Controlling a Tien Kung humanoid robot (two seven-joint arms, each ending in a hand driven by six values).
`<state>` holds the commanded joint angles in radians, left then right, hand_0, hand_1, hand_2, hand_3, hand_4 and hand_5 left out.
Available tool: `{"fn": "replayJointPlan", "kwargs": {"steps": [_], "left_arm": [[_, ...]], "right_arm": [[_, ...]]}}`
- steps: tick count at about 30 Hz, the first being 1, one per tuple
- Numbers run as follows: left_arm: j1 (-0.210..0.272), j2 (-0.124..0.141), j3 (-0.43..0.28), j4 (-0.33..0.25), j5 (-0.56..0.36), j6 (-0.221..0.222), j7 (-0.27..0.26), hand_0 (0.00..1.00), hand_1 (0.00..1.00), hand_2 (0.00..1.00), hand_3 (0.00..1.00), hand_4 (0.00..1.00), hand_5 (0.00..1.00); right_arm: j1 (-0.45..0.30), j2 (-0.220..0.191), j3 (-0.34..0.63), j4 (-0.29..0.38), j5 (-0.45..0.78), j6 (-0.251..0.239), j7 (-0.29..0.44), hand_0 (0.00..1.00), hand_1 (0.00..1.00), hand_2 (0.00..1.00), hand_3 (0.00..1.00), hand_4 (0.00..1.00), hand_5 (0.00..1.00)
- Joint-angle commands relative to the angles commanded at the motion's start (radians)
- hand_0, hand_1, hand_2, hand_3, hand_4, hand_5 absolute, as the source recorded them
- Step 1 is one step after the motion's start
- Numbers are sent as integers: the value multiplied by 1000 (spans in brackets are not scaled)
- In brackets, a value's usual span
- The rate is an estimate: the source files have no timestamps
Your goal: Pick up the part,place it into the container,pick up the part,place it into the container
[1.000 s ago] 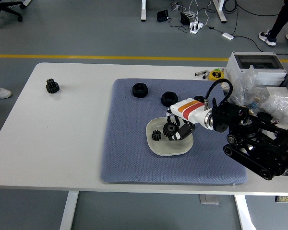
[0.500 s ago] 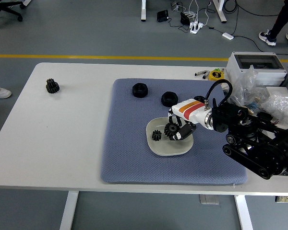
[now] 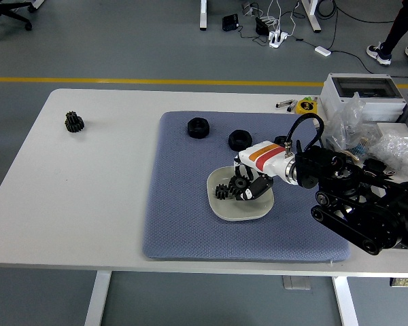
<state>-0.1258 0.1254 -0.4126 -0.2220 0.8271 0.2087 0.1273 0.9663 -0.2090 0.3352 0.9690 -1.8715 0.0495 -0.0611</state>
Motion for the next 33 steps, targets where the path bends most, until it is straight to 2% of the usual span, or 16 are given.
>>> {"fn": "replayJointPlan", "kwargs": {"steps": [18, 19, 24, 25, 30, 31, 33], "left_arm": [[-1, 0, 2, 0, -4, 0, -1, 652, 645, 619, 554, 594, 488], [-1, 1, 3, 0, -4, 0, -1, 651, 643, 619, 554, 594, 488], [0, 0, 3, 0, -4, 0, -1, 651, 643, 619, 554, 594, 488], [0, 1, 3, 0, -5, 0, -1, 650, 645, 620, 553, 594, 489], [1, 1, 3, 0, -5, 0, -1, 650, 645, 620, 553, 594, 489], [1, 1, 3, 0, -5, 0, -1, 651, 643, 619, 553, 594, 489], [1, 1, 3, 0, -4, 0, -1, 651, 643, 619, 553, 594, 489]], "right_arm": [[-1, 19, -27, -13, -15, -4, 7, 61, 281, 413, 466, 809, 407], [-1, 20, -28, -13, -16, -5, 8, 71, 324, 479, 494, 880, 403], [1, 25, -28, -14, -30, -15, 11, 71, 324, 479, 494, 880, 403], [1, 26, -28, -14, -33, -16, 12, 112, 393, 550, 568, 998, 483], [2, 29, -26, -18, -46, -25, 13, 112, 393, 550, 568, 998, 483], [2, 29, -25, -18, -48, -27, 13, 137, 412, 605, 670, 998, 515], [2, 29, -24, -18, -50, -29, 13, 137, 412, 605, 670, 998, 515]]}}
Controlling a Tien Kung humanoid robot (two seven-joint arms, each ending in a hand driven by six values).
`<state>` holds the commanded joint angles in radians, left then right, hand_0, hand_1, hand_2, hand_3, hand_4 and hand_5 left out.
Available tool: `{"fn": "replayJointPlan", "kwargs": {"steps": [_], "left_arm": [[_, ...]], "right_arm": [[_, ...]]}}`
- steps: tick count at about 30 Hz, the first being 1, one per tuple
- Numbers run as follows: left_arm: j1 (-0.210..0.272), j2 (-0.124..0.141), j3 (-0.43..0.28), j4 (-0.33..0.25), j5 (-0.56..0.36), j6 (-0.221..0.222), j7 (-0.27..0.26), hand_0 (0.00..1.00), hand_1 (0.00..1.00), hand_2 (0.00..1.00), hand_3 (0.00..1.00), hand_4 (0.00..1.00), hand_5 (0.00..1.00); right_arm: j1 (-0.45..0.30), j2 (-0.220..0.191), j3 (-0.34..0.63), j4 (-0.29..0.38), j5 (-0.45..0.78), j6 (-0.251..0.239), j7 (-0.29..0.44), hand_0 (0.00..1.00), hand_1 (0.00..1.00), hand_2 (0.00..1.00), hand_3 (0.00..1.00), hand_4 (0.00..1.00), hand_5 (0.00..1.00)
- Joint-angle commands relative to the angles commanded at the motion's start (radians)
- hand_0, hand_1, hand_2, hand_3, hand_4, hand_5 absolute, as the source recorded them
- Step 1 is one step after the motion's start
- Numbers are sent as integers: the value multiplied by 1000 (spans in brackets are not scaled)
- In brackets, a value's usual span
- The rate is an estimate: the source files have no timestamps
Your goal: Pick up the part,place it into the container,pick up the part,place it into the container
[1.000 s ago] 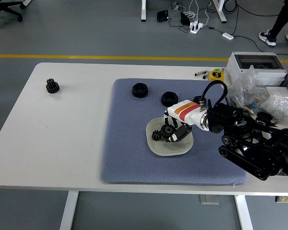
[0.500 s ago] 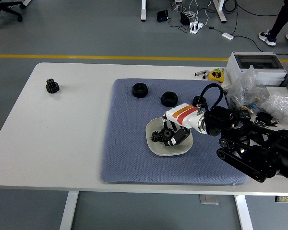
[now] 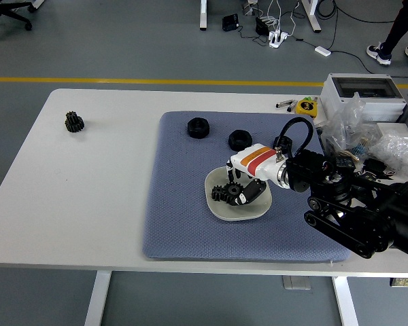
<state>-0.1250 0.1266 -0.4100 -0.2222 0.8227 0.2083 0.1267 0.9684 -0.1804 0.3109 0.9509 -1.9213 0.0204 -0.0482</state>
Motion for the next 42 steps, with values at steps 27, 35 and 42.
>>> {"fn": "replayJointPlan", "kwargs": {"steps": [27, 35, 42], "left_arm": [[14, -2, -8, 2, 13, -3, 2, 651, 646, 620, 554, 592, 492], [20, -4, -13, 4, 19, -2, 1, 653, 644, 617, 553, 592, 492], [18, -8, -9, 3, 14, -2, 0, 651, 644, 620, 553, 592, 493]], "right_arm": [[-72, -180, 317, 384, -40, -39, -71, 151, 425, 594, 595, 998, 447], [-168, -269, 389, 398, 197, -287, -48, 149, 333, 431, 434, 856, 418], [-253, -296, 416, 318, 475, -548, 5, 73, 156, 256, 277, 867, 308]]}}
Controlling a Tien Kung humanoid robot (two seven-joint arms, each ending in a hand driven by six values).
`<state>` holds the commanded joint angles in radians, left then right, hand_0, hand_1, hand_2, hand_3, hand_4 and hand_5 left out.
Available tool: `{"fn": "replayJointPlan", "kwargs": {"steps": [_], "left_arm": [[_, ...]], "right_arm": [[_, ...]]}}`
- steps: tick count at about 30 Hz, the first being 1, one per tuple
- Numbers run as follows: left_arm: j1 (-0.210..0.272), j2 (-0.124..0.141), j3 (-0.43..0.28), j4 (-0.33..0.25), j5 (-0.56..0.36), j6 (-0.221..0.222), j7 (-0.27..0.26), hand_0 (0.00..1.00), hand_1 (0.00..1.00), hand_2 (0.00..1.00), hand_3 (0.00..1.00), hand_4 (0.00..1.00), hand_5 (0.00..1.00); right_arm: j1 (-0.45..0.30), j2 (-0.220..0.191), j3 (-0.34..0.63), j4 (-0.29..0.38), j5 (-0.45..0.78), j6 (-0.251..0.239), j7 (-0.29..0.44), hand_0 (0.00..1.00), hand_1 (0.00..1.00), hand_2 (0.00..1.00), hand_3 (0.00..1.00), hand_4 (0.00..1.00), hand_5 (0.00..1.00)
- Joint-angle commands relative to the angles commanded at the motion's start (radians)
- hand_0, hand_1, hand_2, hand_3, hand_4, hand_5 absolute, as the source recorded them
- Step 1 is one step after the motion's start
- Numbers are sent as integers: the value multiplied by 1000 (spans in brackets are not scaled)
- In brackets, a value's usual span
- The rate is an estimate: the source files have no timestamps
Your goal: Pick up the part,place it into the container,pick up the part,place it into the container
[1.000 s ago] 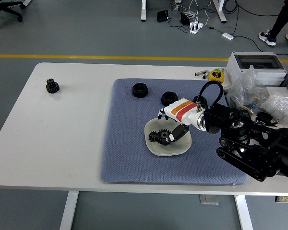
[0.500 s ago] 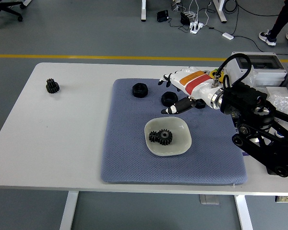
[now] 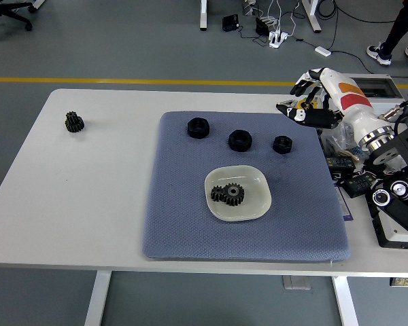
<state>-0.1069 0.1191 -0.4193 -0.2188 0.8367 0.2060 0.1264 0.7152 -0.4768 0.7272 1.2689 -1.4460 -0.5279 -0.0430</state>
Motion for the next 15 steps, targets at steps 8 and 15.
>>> {"fn": "replayJointPlan", "kwargs": {"steps": [8, 15], "left_arm": [[0, -8, 4, 1, -9, 4, -4, 651, 645, 618, 553, 592, 494], [0, -10, 4, 1, -5, 4, -5, 651, 644, 619, 553, 592, 493]], "right_arm": [[-72, -7, 75, -67, 173, -23, 38, 49, 131, 233, 270, 878, 282], [-160, 9, 153, -38, 450, -17, 145, 70, 161, 269, 316, 879, 262]]}}
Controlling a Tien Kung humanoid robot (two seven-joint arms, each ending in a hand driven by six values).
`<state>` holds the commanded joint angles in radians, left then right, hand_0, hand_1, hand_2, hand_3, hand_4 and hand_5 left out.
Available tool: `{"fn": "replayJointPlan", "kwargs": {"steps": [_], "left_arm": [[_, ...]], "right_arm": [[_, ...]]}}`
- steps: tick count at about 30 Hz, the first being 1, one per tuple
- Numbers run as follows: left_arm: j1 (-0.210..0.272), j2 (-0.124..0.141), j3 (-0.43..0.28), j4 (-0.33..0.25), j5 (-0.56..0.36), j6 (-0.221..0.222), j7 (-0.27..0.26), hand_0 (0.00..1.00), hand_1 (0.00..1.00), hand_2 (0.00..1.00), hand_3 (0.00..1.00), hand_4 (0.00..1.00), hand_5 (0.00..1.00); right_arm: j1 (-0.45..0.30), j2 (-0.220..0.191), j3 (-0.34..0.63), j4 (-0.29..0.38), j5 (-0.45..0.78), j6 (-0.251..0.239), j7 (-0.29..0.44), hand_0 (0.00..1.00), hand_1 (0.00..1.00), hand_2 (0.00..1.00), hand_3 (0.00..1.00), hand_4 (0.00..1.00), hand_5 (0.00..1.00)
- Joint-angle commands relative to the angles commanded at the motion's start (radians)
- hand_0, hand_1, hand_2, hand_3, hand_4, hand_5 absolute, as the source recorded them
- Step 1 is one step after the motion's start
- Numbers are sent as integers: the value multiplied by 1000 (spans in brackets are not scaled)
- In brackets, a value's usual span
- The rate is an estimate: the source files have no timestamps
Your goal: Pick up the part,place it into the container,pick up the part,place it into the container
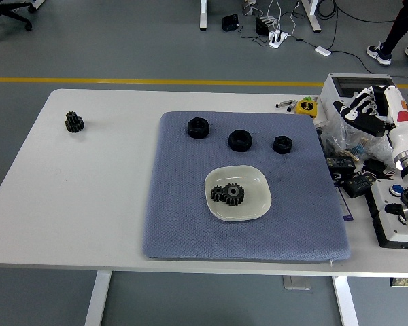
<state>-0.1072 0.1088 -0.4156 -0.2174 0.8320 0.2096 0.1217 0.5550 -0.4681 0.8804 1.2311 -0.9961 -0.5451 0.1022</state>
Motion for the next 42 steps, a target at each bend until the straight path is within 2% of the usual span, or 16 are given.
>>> {"fn": "replayJointPlan", "kwargs": {"steps": [1, 6, 7, 10, 12, 13, 18, 19, 24, 25, 29, 30, 31, 36, 37, 42], "left_arm": [[0, 0, 1, 0, -1, 0, 0, 651, 644, 617, 553, 592, 492], [-1, -2, 1, 1, -3, 3, -1, 651, 644, 617, 553, 592, 492], [-1, -3, 2, 1, -3, 3, -1, 651, 643, 619, 553, 592, 493], [-1, -3, 3, 1, -3, 3, -2, 651, 643, 619, 553, 592, 493], [-2, -3, 2, 1, 0, 2, -2, 651, 643, 619, 553, 592, 493], [-2, -2, 1, 1, 2, 2, -1, 651, 642, 620, 553, 592, 494], [-7, -2, 5, 0, -3, 2, -3, 651, 642, 620, 553, 592, 494], [-9, -2, 7, 0, -4, 3, -4, 652, 643, 619, 553, 592, 493], [-16, -6, 12, 2, -23, 10, -7, 652, 643, 619, 553, 592, 493], [-17, -7, 13, 2, -24, 11, -7, 651, 642, 622, 553, 592, 493], [-19, -7, 12, 3, -20, 11, -6, 651, 642, 622, 553, 592, 493], [-19, -7, 12, 4, -20, 11, -7, 651, 642, 622, 553, 592, 493], [-17, -6, 13, 4, -22, 12, -7, 651, 642, 623, 553, 592, 493], [-10, -4, 10, 5, -18, 10, -8, 651, 642, 623, 553, 592, 493], [-9, -3, 9, 5, -15, 10, -7, 651, 643, 622, 553, 592, 493], [-6, -3, 0, 7, 2, 9, -4, 651, 643, 622, 553, 592, 493]], "right_arm": [[-13, 2, 9, 8, 45, 3, 14, 98, 209, 324, 379, 875, 292], [-84, 30, 59, 46, 258, 11, 53, 98, 209, 324, 379, 875, 292], [-96, 36, 68, 53, 295, 11, 56, 149, 271, 393, 474, 803, 404], [-137, 58, 106, 75, 373, 19, 73, 149, 271, 393, 474, 803, 404], [-159, 69, 124, 85, 379, 24, 82, 149, 271, 393, 474, 803, 404], [-175, 74, 136, 90, 377, 31, 86, 168, 308, 433, 488, 818, 463], [-236, 94, 172, 75, 374, 85, 122, 168, 308, 433, 488, 818, 463], [-246, 98, 180, 71, 377, 100, 132, 291, 456, 551, 503, 946, 581], [-283, 113, 203, 51, 372, 178, 203, 291, 456, 551, 503, 946, 581], [-286, 116, 206, 45, 358, 188, 215, 561, 645, 713, 589, 998, 689], [-297, 124, 208, 38, 320, 218, 240, 561, 645, 713, 589, 998, 689], [-300, 125, 206, 37, 310, 219, 243, 561, 645, 713, 589, 998, 689], [-304, 126, 202, 38, 295, 219, 243, 675, 716, 763, 739, 998, 764], [-322, 134, 188, 39, 270, 231, 256, 675, 716, 763, 739, 998, 764], [-325, 137, 186, 38, 268, 234, 259, 728, 749, 790, 813, 998, 819], [-349, 147, 199, 39, 223, 224, 240, 728, 749, 790, 813, 998, 819]]}}
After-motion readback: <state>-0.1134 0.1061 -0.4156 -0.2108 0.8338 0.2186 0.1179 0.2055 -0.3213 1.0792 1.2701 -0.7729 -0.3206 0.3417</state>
